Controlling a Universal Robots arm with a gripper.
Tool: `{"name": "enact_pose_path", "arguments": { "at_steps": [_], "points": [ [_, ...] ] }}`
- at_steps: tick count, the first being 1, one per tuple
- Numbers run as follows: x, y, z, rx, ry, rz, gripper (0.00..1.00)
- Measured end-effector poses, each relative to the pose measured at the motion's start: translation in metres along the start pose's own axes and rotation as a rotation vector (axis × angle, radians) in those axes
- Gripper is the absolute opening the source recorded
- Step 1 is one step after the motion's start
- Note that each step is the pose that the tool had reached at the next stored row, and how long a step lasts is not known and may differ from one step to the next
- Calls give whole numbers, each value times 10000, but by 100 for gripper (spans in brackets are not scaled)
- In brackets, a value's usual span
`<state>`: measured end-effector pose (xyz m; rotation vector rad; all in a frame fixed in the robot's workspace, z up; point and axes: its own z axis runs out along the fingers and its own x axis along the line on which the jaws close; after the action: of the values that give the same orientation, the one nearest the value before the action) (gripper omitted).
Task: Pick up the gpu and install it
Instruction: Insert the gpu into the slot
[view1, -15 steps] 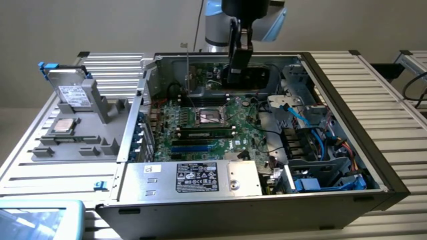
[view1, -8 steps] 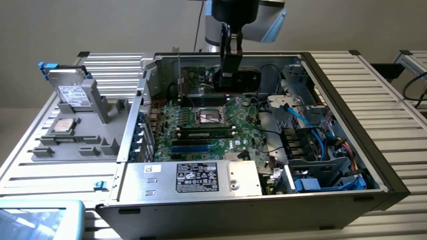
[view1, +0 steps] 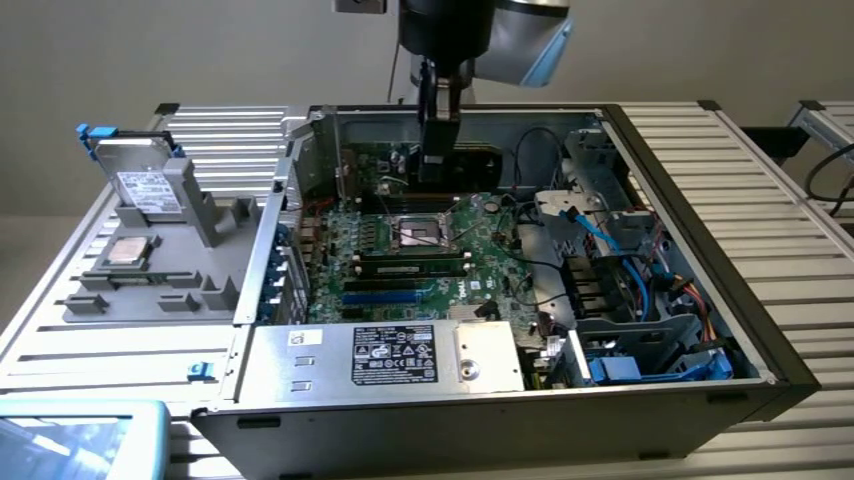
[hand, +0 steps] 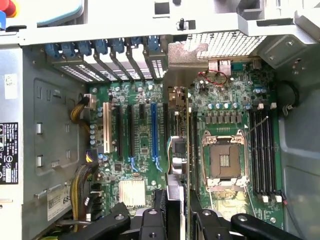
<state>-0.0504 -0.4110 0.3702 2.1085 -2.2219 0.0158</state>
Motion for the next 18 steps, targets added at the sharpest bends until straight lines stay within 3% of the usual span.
{"name": "enact_pose_path", "arguments": {
  "at_steps": [10, 14, 18],
  "points": [
    [212, 79, 138, 3, -91, -150, 28],
    [300, 111, 216, 2, -171, -190, 28],
    [359, 136, 326, 2, -198, -207, 28]
  ]
}}
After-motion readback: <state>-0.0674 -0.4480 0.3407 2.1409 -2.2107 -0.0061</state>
